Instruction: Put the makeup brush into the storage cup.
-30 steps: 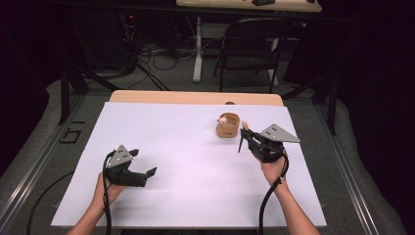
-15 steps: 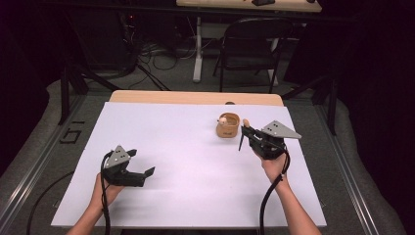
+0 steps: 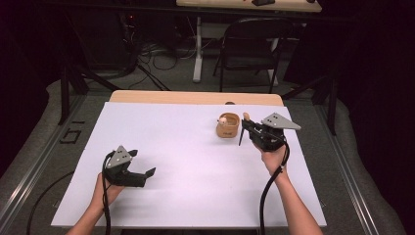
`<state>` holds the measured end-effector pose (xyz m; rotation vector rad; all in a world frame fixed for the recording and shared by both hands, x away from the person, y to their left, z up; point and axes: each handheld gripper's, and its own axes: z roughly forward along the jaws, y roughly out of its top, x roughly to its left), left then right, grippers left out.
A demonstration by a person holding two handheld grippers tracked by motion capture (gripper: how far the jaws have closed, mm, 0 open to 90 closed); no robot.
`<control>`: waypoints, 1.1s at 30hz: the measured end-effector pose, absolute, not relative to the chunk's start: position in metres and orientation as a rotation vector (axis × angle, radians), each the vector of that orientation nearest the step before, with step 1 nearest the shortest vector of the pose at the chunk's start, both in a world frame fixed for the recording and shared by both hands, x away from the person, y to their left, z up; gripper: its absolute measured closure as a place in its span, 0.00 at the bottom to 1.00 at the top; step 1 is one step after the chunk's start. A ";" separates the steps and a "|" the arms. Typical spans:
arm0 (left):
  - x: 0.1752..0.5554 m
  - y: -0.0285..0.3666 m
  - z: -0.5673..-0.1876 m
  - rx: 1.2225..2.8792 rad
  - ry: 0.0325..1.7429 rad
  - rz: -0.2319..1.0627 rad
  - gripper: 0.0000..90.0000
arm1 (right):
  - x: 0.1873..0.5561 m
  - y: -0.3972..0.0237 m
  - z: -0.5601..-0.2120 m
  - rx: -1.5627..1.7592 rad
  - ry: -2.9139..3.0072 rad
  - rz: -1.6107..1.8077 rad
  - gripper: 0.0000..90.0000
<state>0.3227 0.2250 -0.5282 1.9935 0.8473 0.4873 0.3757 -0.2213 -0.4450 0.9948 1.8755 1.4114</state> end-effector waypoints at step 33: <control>0.323 0.225 -0.529 2.003 0.845 0.499 0.06 | 0.399 -0.221 -0.421 1.001 1.856 1.378 0.94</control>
